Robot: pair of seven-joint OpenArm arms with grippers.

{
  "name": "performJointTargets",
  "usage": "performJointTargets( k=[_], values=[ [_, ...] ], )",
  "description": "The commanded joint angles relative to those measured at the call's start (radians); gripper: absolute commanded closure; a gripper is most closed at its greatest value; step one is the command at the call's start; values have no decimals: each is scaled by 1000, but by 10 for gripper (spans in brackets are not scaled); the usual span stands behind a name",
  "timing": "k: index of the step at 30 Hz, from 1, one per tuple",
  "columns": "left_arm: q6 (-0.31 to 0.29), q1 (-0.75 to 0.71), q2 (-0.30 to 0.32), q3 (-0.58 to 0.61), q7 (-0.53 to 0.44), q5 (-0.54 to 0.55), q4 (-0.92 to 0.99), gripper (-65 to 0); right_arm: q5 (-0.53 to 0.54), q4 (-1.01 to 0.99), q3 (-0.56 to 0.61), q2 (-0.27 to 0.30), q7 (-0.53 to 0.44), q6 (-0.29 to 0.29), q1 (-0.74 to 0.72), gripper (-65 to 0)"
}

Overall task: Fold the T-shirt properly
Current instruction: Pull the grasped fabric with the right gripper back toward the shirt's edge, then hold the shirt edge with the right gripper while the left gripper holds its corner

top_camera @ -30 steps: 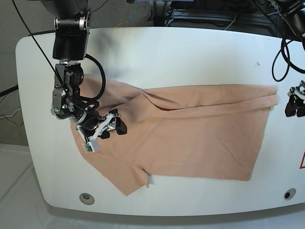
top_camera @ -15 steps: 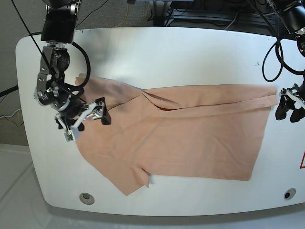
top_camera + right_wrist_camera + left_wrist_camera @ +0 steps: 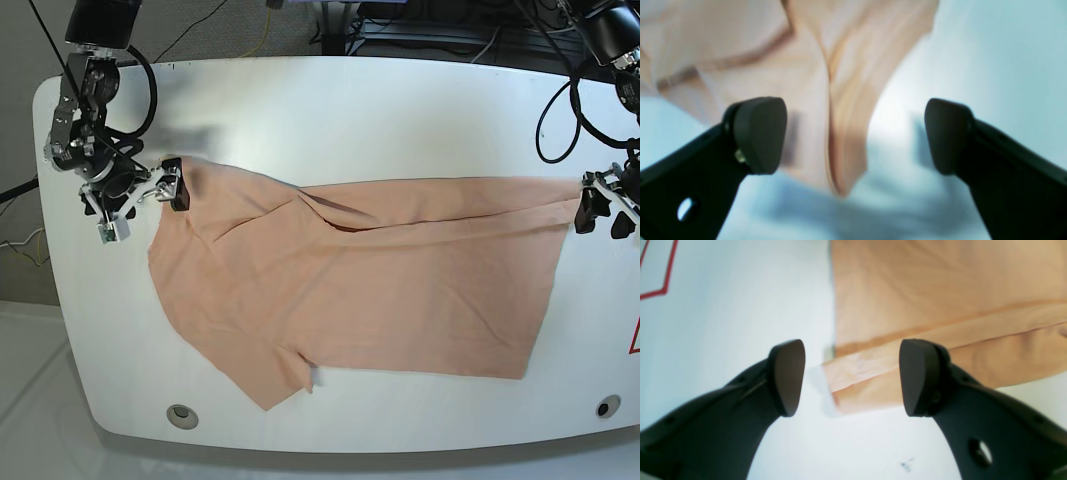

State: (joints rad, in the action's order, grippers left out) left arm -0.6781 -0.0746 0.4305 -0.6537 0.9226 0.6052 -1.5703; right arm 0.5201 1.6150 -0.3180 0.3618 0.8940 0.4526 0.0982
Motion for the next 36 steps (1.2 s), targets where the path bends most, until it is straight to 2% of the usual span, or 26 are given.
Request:
performJointTargets(
  k=[1, 6, 10, 21, 25, 29, 31, 33, 34, 36],
  values=[
    [-1, 11, 24, -8, -27, 11, -20, -422, 12, 20, -10, 12, -23, 7, 2, -635],
    [-1, 9, 24, -8, -27, 11, -20, -422, 10, 20, -10, 9, -31, 7, 21, -635],
    [-1, 9, 24, -8, -27, 11, -20, -422, -44, 20, -5, 4, -74, 7, 42, -635],
    [-1, -4, 26, -10, -27, 11, -20, -422, -286, 17, -5, -112, -91, 18, 36, -635],
    [-1, -4, 26, -13, -27, 11, -20, -422, -328, 17, -3, -136, -91, 22, 36, -635],
    [-1, -15, 26, -45, -27, 11, -20, -423, -341, 15, -3, -152, -91, 58, 27, -624],
    [-1, -15, 26, -51, -27, 11, -20, -423, -341, 15, -3, -152, -91, 71, 25, -584],
    [-1, -15, 26, -54, -27, 11, -20, -423, -341, 15, -3, -152, -91, 79, 27, -499],
    [-1, -15, 26, -54, -27, 11, -20, -423, -341, 15, -3, -152, -91, 81, 27, -448],
    [-1, -15, 26, -54, -27, 11, -20, -423, -341, 15, -5, -154, -91, 81, 27, -309]
  ],
)
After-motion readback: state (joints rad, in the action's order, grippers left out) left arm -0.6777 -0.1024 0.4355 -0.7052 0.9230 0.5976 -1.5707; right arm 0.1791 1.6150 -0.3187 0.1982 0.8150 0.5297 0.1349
